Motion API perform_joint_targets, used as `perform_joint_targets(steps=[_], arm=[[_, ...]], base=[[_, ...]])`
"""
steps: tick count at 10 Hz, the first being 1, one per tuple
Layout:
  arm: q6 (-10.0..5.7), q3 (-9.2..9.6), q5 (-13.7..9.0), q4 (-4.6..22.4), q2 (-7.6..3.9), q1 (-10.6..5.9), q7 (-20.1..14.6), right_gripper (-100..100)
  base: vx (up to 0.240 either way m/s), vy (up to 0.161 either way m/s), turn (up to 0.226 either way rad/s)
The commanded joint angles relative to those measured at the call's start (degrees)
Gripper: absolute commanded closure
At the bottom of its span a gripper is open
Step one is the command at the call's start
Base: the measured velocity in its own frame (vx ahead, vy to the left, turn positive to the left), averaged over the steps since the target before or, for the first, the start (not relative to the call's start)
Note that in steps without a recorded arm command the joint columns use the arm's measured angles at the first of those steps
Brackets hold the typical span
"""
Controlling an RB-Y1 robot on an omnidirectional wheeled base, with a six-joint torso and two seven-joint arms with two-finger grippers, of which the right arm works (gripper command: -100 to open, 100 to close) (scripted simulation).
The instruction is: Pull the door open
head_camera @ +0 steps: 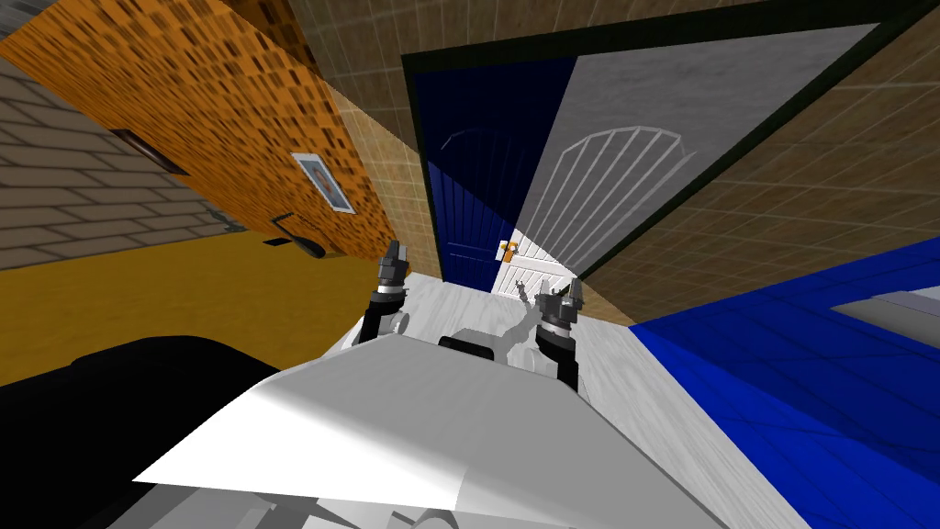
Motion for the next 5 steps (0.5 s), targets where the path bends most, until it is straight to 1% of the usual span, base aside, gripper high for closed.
perform_joint_targets(steps=[1, 4, 5], arm=[[0.09, -0.38, 0.6, 2.0, -0.57, -0.49, -0.5, -100], [1.74, -1.26, 2.3, 5.4, -1.89, -1.29, -1.8, -100], [2.03, -1.41, 2.6, 6.0, -2.09, -1.43, -2.0, -100]], base=[[0.143, -0.007, 0.0], [0.149, 0.002, 0.003], [0.169, 0.007, 0.002]])
